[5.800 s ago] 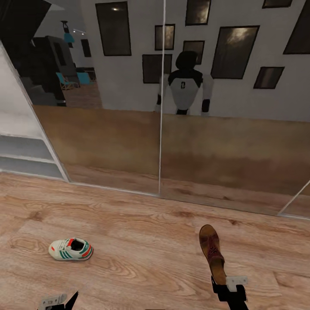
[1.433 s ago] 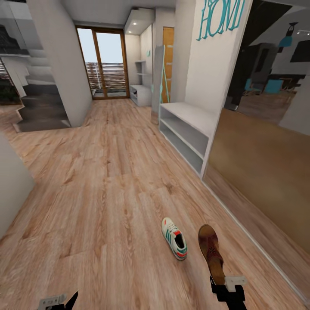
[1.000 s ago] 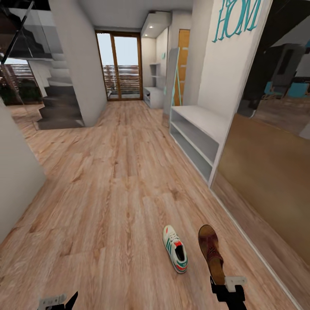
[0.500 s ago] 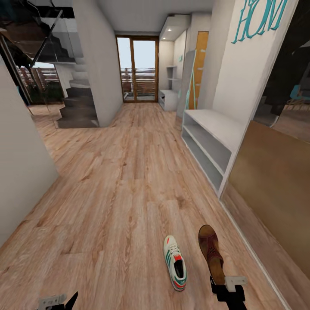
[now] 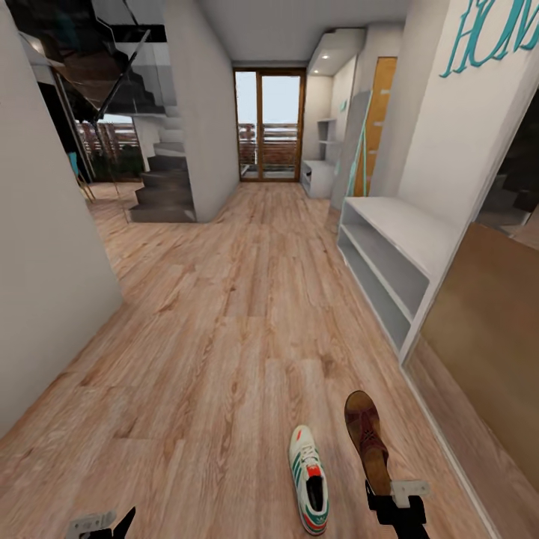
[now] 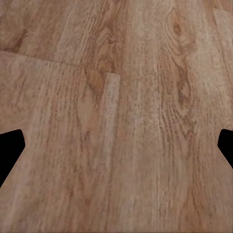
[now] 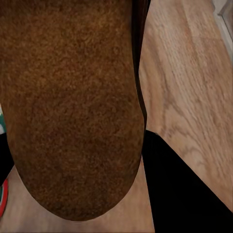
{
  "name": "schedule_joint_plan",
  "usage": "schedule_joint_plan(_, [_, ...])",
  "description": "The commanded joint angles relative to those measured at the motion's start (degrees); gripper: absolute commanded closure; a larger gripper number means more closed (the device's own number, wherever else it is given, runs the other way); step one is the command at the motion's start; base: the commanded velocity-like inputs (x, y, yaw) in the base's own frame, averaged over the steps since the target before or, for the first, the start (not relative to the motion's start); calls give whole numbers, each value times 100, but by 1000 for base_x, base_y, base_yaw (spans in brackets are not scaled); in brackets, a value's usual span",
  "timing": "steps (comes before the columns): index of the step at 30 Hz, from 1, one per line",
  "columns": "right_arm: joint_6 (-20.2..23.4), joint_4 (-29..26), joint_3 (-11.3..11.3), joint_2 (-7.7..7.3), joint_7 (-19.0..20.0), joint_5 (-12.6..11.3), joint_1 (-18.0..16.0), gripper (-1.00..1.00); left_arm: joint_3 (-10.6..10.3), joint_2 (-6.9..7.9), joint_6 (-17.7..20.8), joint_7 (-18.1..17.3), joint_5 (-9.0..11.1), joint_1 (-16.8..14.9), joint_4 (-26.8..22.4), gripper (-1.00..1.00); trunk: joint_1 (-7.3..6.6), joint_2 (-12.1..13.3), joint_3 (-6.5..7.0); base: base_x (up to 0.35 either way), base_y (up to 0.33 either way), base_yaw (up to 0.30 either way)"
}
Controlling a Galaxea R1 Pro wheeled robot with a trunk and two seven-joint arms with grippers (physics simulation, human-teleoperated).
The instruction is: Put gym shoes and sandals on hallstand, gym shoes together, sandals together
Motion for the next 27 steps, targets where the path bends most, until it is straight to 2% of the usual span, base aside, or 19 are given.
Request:
schedule_joint_plan(1, [-13, 5, -42, 1, -8, 44, -3, 100, 49, -3, -32, -28, -61, -8, 4, -100, -1, -2, -2, 25, -19, 91])
schedule_joint_plan(10, [-4, -70, -29, 5, 14, 63, -3, 100, 46, -9, -32, -28, -65, -8, 4, -100, -1, -2, 4, 8, -6, 30])
schedule_joint_plan(12, [21, -248, -27, 7, 30, 68, -3, 100, 41, -12, -32, -28, -69, -8, 4, -100, -1, -2, 4, 1, -1, 5])
schedule_joint_plan(13, [129, -627, -21, 11, 34, 77, -3, 100, 39, -14, -32, -28, -75, -8, 4, -100, -1, -2, 4, 1, 0, 2])
schedule_joint_plan(15, [468, -1123, -4, 34, 36, 93, -6, 100, 37, -17, -30, -26, -84, -8, 4, -100, -1, -2, 4, 0, 0, 1])
schedule_joint_plan(17, [1085, -1686, 33, 119, 41, 111, -12, 100, 35, -20, -27, -21, -94, -8, 4, -100, -1, -2, 4, 0, 0, 0])
schedule_joint_plan(18, [1575, -2066, 65, 188, 46, 119, -20, 100, 30, -22, -25, -11, -100, -8, 4, -100, -1, -2, 4, 0, 0, 0])
schedule_joint_plan(19, [1833, -2253, 84, 220, 48, 121, -25, 100, 26, -22, -25, -2, -102, -8, 4, -100, -1, -2, 4, 0, 0, 0])
schedule_joint_plan(20, [2567, -2799, 161, 304, 51, 127, -41, 100, 15, -23, -22, 43, -112, -8, 9, -100, -1, -2, 4, 0, 0, 0])
schedule_joint_plan(22, [3301, -3566, 340, 380, 53, 127, -62, 100, 3, -27, -16, 162, -127, -8, 11, -100, -1, -2, 4, 0, 0, 0])
schedule_joint_plan(23, [3525, -3902, 456, 403, 57, 122, -69, 100, -3, -29, -12, 230, -140, -8, 12, -100, -1, -2, 4, 0, 0, 0])
schedule_joint_plan(27, [3799, -4406, 721, 459, 52, 111, -78, 100, -14, -33, -8, 333, -193, -8, 14, -100, -1, -2, 4, 0, 0, 0])
